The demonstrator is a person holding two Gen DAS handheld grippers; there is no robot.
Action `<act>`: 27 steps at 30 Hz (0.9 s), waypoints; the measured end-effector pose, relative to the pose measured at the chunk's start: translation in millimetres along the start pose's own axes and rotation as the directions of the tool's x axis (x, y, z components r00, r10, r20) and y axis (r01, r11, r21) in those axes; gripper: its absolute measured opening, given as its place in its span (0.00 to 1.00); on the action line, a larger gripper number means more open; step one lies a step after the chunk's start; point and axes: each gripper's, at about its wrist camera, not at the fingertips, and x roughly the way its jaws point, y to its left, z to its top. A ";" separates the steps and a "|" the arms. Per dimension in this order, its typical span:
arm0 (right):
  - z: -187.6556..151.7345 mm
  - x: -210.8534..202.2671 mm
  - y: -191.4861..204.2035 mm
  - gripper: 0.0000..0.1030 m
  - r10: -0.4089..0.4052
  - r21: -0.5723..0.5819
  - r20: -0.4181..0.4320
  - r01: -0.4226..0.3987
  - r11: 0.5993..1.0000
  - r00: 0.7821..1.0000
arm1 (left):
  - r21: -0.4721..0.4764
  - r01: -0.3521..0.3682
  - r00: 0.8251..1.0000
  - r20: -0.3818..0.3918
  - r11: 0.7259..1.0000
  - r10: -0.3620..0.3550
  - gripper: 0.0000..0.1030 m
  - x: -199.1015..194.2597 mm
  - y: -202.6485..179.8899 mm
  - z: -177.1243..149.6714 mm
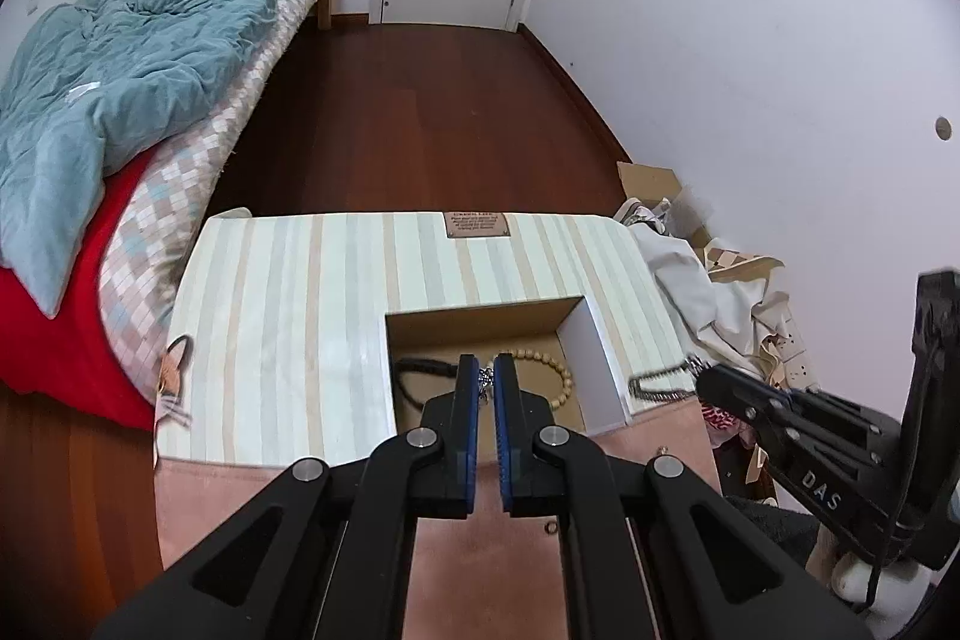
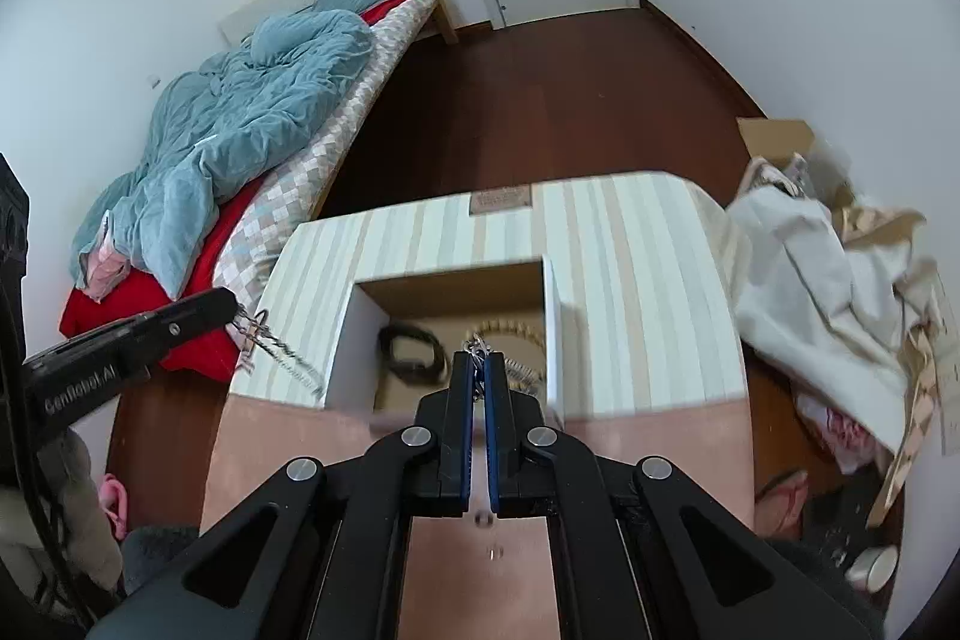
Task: Organize jewelry
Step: 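Carry both chains into the box and open both tools to release them, then lift both tools out of the box and back over the table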
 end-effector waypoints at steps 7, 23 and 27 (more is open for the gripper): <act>30.8 61.3 -7.4 0.03 0.018 0.004 -0.099 -0.018 1.000 0.995 | -0.010 0.018 0.993 -0.120 1.000 -0.019 0.02 56.6 9.6 5.1; 39.1 129.1 -7.3 0.04 0.037 -0.008 -0.302 -0.041 0.999 0.953 | -0.137 -0.004 0.974 -0.227 0.991 -0.028 0.10 99.0 38.8 -15.8; 29.5 126.9 -7.7 0.29 0.011 -0.015 -0.330 -0.017 1.000 0.944 | -0.120 -0.073 0.981 -0.186 0.990 0.050 0.46 88.3 44.6 -9.9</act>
